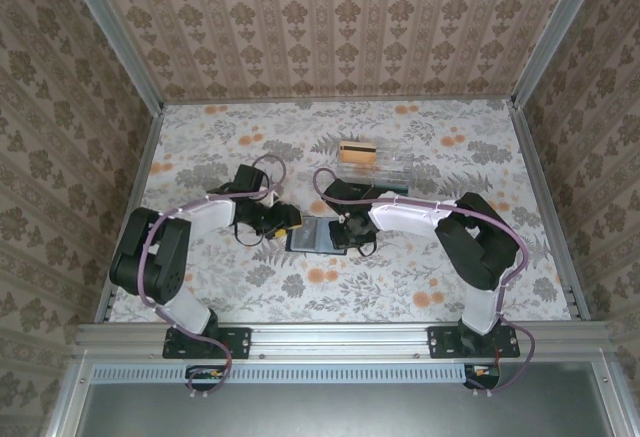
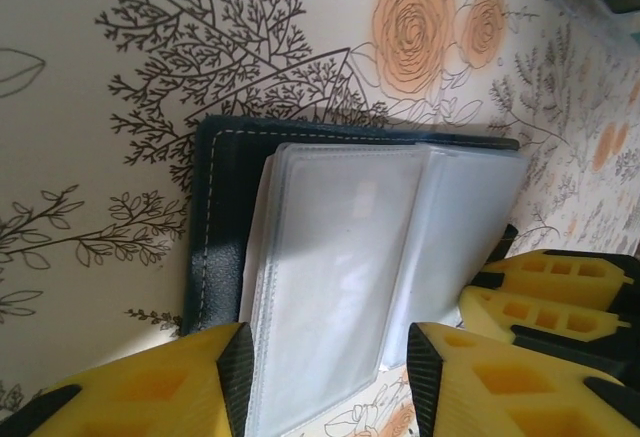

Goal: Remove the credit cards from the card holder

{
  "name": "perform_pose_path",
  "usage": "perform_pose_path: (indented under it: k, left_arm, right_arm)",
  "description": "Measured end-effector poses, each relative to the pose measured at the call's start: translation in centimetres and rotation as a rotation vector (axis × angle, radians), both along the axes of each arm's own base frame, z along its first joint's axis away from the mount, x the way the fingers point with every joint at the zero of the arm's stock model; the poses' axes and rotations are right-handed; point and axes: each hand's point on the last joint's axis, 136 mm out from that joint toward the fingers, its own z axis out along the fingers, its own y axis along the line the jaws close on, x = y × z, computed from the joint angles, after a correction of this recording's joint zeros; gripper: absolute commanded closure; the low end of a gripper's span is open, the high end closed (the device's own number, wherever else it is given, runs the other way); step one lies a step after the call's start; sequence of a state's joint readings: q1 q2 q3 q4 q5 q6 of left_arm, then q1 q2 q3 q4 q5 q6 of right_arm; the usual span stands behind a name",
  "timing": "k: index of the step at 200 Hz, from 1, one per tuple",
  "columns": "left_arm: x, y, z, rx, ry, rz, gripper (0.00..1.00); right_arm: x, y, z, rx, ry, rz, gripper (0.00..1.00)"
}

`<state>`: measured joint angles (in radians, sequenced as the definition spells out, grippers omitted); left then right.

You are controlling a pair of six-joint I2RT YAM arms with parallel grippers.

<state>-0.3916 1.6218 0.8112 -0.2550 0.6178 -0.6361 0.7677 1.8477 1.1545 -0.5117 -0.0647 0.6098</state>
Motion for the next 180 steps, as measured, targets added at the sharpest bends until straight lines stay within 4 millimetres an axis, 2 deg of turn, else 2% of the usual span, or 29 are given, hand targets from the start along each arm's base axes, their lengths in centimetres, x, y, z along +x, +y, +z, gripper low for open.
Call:
perform_pose_path:
  k: [46,105,180]
  left_arm:
    - [-0.4,-0.4,-0.8,-0.007,0.027,-0.017,0.55]
    - [-0.6,-1.3,-0.5,-0.035,0.018,-0.043,0.56]
    - [-0.6,-2.7,0.3,-0.106,0.016,-0.068,0.51]
  right_arm:
    - [0.0,0.0,0.0,-0.001,0.001,0.000,0.78]
    - [0.0,0.0,-0.1,-0.001,0.002,0.000,0.77]
    - [0.0,0.0,-0.1,-0.001,0.003,-0.001,0.77]
